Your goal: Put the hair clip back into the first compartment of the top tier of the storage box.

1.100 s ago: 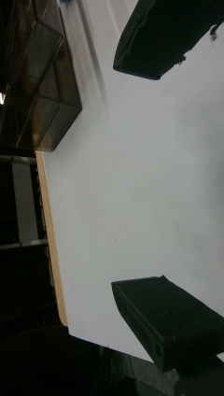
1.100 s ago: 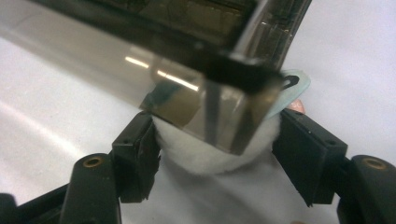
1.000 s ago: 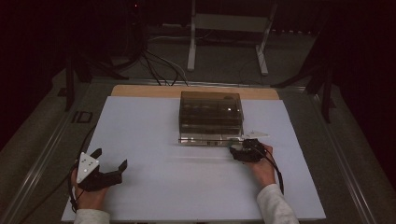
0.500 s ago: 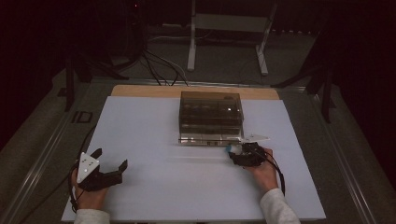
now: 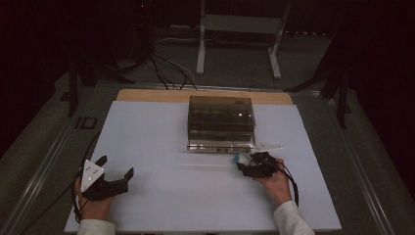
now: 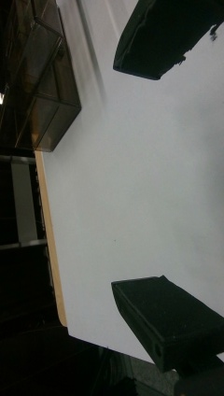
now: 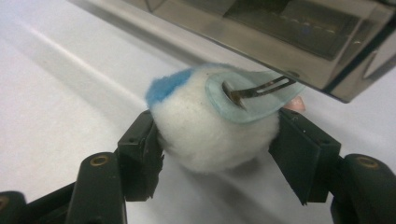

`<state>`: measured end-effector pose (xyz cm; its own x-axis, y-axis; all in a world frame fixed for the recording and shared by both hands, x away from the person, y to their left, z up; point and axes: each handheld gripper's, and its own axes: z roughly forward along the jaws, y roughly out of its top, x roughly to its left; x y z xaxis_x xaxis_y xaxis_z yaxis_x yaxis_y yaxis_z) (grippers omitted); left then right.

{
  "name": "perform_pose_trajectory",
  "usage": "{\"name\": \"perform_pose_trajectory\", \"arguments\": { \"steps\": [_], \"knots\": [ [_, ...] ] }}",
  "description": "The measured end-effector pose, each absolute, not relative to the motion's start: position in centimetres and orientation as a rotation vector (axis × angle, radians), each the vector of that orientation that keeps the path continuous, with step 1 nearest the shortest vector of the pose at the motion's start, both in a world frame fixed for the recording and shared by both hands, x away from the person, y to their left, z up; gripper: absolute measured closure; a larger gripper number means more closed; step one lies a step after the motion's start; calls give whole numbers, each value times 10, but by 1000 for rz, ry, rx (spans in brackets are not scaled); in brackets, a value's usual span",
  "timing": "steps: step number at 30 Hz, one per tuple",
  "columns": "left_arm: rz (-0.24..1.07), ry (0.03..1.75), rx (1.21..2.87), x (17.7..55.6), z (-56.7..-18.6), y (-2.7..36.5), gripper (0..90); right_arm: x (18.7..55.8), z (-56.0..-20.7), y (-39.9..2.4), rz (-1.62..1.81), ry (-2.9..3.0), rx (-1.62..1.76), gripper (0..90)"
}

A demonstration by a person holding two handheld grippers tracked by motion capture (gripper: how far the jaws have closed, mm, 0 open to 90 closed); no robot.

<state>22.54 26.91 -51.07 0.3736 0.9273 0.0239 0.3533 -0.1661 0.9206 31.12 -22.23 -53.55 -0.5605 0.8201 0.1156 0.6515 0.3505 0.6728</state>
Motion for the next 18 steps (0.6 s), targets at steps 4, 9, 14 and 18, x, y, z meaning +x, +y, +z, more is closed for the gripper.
{"name": "perform_pose_trajectory", "arguments": {
  "steps": [4,9,14,18],
  "knots": [
    [784,1139,1715,225,-511,269,6,308,-533,-219,1026,2384,1306,365],
    [783,1139,1716,225,-511,269,6,305,-532,-216,1036,2394,1294,365],
    [783,1141,1717,225,-511,269,6,301,-529,-213,1059,2406,1281,367],
    [782,1139,1718,226,-511,269,6,300,-528,-213,1065,2411,1274,367]
  ]
}}
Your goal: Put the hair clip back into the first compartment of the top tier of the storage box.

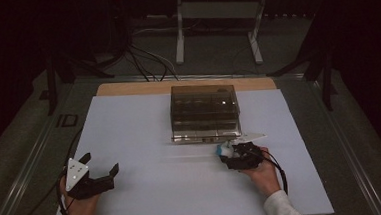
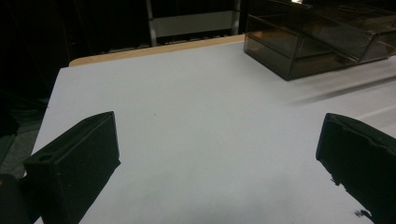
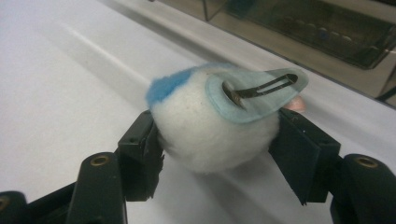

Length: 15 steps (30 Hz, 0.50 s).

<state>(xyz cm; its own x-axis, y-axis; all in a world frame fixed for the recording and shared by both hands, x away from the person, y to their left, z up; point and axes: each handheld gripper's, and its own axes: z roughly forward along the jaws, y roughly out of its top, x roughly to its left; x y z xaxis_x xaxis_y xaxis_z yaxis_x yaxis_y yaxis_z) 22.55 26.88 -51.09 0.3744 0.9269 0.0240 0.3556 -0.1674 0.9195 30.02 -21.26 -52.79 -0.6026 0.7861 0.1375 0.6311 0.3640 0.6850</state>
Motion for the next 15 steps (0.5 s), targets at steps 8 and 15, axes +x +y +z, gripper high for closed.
{"name": "perform_pose_trajectory", "arguments": {
  "steps": [8,15],
  "knots": [
    [782,1139,1719,226,-511,269,6,296,-524,-210,1087,2425,1253,367],
    [783,1140,1717,225,-511,269,6,293,-520,-208,1116,2441,1244,368]
  ]
}}
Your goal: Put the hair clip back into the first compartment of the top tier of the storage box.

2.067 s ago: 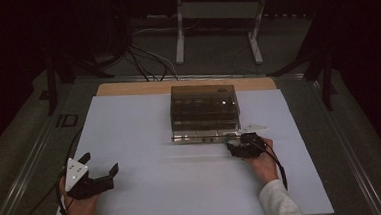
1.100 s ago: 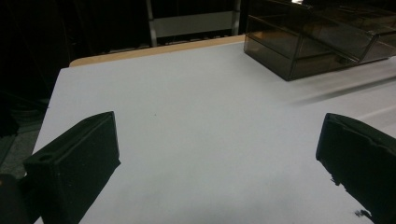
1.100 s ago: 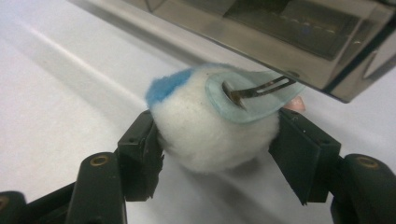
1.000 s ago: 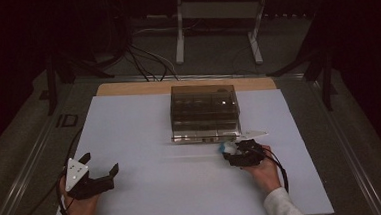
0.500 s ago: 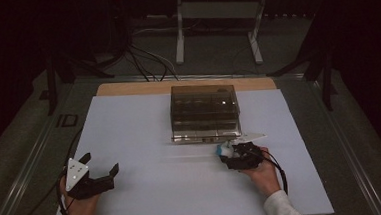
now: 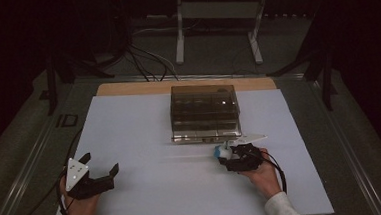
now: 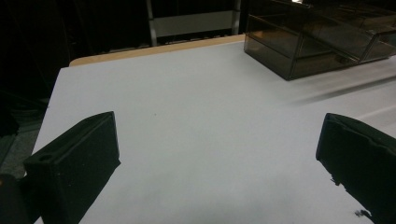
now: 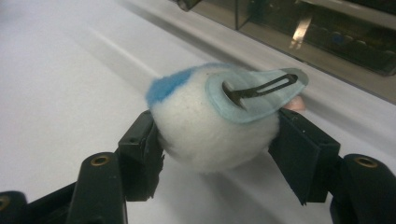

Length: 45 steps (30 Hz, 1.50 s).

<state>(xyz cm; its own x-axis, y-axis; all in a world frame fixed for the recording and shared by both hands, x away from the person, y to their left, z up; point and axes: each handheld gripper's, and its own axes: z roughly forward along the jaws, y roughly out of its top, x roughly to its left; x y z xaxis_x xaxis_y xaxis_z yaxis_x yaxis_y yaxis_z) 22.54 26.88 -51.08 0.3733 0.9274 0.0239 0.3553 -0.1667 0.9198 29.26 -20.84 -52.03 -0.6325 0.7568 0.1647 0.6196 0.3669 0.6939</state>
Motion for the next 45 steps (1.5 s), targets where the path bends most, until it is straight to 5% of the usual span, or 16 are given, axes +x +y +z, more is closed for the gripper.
{"name": "perform_pose_trajectory", "arguments": {
  "steps": [45],
  "knots": [
    [785,1143,1717,225,-511,269,6,279,-501,-196,1223,2483,1170,372]
  ]
}}
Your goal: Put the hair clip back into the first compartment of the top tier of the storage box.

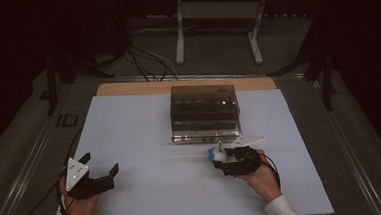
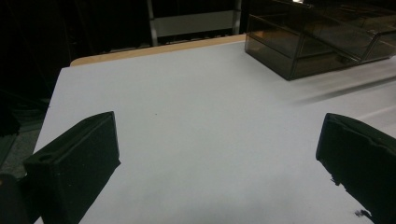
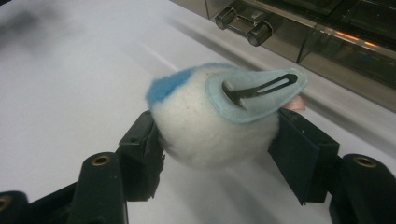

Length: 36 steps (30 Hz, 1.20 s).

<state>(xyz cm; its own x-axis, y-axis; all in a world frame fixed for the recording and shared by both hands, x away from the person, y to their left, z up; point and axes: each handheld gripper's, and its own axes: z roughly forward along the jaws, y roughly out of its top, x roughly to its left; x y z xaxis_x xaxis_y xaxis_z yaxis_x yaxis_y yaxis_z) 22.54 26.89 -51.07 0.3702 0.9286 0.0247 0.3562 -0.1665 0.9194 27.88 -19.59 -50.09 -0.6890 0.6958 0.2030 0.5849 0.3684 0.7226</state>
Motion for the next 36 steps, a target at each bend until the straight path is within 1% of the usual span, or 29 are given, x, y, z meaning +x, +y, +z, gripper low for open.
{"name": "perform_pose_trajectory", "arguments": {
  "steps": [36],
  "knots": [
    [784,1144,1720,226,-511,269,6,273,-472,-192,1295,2480,1117,379]
  ]
}}
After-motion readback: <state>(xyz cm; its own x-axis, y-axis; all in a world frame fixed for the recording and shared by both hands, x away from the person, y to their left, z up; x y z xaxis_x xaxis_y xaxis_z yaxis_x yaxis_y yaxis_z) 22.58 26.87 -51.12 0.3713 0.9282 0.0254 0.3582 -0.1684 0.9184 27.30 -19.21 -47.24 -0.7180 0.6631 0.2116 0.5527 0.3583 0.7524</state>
